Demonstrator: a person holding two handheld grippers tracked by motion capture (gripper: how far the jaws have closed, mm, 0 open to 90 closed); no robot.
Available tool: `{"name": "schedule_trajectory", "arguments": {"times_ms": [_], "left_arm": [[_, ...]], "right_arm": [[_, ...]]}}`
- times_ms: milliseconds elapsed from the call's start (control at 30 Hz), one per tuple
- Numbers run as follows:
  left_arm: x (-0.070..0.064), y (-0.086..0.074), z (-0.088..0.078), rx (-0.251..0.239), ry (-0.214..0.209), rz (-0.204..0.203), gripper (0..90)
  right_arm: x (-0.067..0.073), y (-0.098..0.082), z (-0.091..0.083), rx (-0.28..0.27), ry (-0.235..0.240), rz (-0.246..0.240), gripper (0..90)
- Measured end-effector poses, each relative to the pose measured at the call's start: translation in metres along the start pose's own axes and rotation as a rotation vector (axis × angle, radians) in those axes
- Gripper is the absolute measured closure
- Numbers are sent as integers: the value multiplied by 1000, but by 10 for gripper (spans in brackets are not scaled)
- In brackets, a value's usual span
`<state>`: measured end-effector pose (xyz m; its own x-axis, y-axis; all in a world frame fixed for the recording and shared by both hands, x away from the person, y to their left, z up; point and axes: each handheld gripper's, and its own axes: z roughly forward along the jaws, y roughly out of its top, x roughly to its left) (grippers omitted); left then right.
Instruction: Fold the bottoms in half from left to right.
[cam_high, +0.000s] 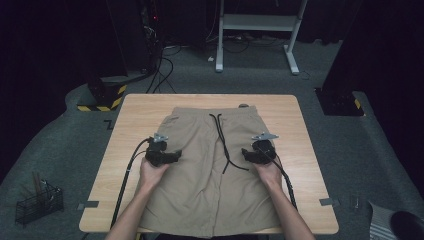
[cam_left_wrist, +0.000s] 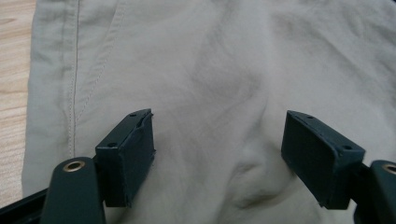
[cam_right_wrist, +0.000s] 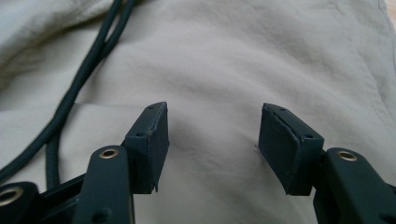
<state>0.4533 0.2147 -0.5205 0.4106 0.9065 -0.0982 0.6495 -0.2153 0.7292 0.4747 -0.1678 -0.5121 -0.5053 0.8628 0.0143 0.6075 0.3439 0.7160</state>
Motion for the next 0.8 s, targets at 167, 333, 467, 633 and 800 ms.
{"name": "schedule_trajectory", "arguments": {"times_ms": [167,333,467,633,800], "left_arm": [[-2,-1,1,5,17,19,261],[-5,-2,2,3,40,45,261],[-8,-4,3,-2,58,68,260],[-10,-8,2,-20,64,72,265],[-12,-11,0,-25,67,74,272]], "right_arm": [[1,-3,4,25,-3,-10,430],[3,-5,4,18,-14,-25,431],[3,-7,3,6,-15,-28,429],[3,-8,3,1,-12,-27,429],[2,-12,0,-3,-6,-35,428]]}}
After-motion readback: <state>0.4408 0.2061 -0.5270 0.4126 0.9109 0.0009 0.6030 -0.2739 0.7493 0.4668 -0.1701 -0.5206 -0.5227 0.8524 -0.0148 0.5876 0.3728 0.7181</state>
